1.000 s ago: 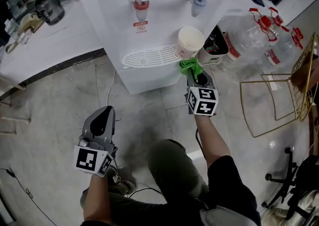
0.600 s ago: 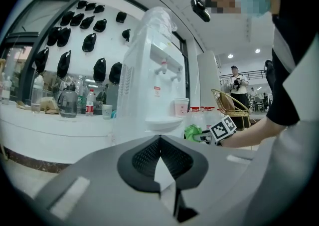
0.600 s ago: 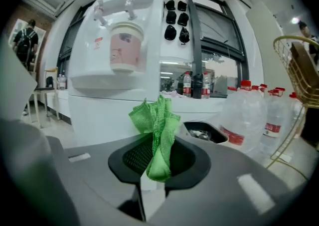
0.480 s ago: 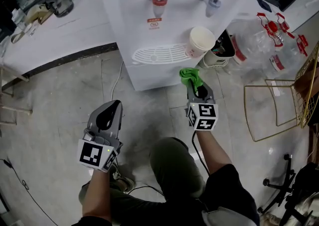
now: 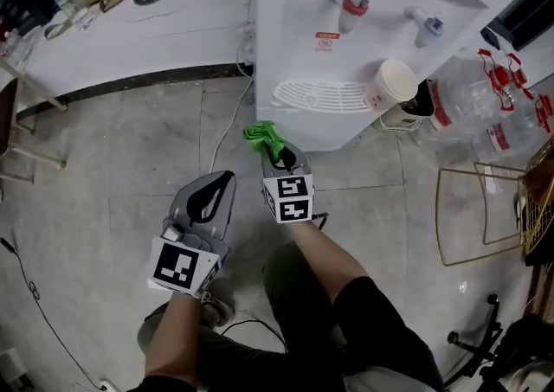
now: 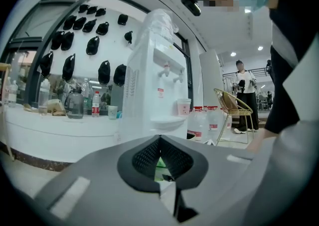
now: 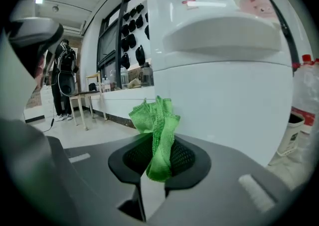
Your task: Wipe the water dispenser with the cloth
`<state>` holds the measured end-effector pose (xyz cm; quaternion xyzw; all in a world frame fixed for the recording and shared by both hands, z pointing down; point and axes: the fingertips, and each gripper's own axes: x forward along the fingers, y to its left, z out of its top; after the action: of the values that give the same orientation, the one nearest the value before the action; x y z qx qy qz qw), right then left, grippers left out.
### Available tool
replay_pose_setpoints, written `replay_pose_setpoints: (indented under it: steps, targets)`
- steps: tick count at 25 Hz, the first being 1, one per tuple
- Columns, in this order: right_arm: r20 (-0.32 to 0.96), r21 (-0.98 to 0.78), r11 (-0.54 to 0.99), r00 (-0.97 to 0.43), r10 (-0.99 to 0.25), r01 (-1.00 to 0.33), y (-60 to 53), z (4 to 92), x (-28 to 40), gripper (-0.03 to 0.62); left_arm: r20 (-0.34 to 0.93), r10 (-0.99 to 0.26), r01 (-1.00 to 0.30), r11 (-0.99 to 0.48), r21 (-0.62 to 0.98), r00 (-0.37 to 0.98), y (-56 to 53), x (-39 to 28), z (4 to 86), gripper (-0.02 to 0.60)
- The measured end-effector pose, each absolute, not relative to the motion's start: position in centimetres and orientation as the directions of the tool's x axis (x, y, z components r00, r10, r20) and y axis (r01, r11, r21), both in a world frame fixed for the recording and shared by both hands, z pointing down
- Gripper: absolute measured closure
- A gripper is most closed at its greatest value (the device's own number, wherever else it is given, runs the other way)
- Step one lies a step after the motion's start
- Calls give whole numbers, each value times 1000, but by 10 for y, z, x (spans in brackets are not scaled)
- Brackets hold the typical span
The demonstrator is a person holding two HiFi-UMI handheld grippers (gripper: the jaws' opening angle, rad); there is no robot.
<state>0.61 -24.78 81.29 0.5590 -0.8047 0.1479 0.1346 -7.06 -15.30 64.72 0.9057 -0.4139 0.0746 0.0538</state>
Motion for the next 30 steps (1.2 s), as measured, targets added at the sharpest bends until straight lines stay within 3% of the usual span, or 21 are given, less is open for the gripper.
replay_pose_setpoints:
  steps: [4,9,16,21,30]
  targets:
    - [386,-79,322,-326,-863,-944,-264,817,0,511,154,-751,-764,-645,38,642,-153,-76,643,583]
    - [383,-67,313,-314,-869,-947,-260,820,24,510,31,-766,-766,-641,41,642,-164,-75,625,583]
    - [399,-30,219,-212,-892,-975,-254,826,108,510,186,-708,-726,-685,53,681,-158,-51,655,583]
    - [404,-6,129,-120,-907,-992,-251,827,173,510,134,-707,-718,-694,59,695,-165,-36,652,583]
    - [437,15,-50,52,-898,-999,-247,834,272,508,259,-639,-664,-748,14,724,-152,-18,677,583]
